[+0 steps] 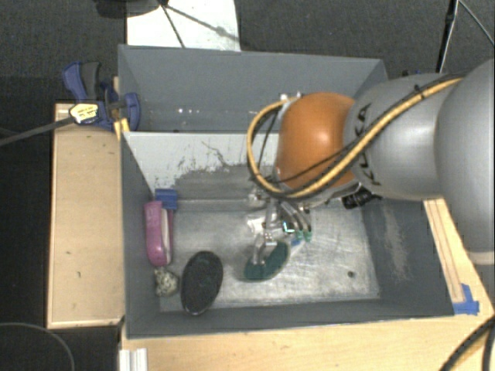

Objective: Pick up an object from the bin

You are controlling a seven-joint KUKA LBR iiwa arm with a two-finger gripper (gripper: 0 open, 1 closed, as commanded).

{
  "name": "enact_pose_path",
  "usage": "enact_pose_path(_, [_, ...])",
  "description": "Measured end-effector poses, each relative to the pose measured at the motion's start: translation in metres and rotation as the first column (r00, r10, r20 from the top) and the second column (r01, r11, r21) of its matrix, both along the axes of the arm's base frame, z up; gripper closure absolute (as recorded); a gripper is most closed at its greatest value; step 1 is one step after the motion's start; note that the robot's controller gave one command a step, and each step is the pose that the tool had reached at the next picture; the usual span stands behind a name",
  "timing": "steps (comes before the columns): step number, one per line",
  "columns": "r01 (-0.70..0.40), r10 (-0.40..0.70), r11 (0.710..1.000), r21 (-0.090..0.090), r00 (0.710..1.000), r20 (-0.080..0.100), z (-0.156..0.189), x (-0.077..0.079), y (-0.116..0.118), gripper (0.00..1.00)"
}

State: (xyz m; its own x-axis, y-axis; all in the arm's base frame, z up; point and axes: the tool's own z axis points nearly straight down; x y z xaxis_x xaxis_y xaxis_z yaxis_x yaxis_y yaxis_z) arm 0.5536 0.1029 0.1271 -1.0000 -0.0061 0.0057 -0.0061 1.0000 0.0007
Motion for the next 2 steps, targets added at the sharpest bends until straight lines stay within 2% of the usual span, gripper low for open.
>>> enact_pose_path(1, [0.239, -0.239, 0.971, 0.013, 0.971, 0.011, -0.0502, 0.0159, -0.0359, 0.00])
enact_pose_path(2, [0.239, -0.239, 0.971, 0.009, 0.971, 0.024, -0.0512, 0.0173, -0.0396, 1.00])
